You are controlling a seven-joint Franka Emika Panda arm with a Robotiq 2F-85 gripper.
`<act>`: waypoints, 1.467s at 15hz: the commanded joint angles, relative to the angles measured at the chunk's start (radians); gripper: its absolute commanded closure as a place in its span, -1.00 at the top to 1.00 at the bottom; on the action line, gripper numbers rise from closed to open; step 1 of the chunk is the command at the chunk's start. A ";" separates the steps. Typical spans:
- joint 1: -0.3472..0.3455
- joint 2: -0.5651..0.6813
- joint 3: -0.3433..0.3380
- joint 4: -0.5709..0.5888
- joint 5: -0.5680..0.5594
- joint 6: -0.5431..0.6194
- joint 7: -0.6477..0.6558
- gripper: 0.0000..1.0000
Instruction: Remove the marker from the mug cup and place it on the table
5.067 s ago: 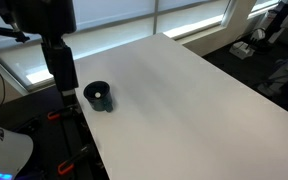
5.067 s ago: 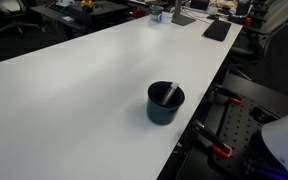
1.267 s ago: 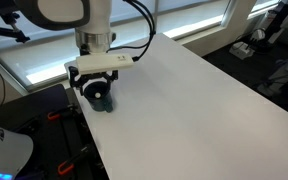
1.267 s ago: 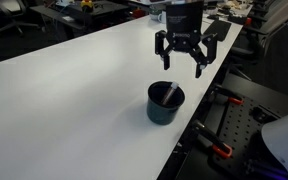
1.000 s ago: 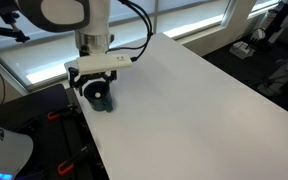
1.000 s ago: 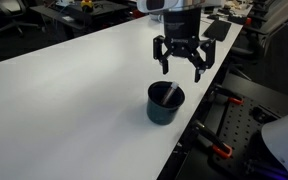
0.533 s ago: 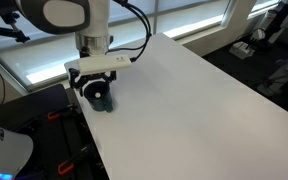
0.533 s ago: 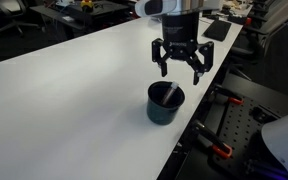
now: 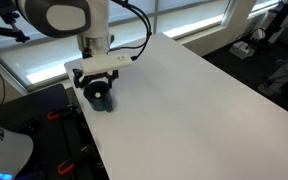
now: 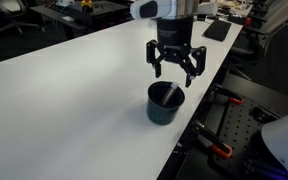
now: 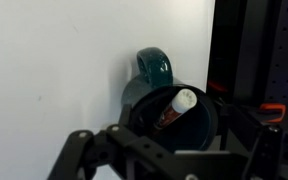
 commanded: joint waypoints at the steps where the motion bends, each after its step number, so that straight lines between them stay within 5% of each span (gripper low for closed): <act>1: -0.007 0.027 0.028 0.001 0.011 0.038 0.035 0.95; 3: -0.008 0.034 0.035 0.001 0.010 0.038 0.041 0.88; 6: -0.011 0.041 0.041 0.001 0.010 0.038 0.059 0.39; 8: -0.013 0.042 0.041 0.003 0.008 0.040 0.064 0.28; 16: -0.018 0.048 0.041 0.009 -0.012 0.047 0.087 0.37; 22: -0.022 0.054 0.042 0.010 -0.048 0.053 0.121 0.16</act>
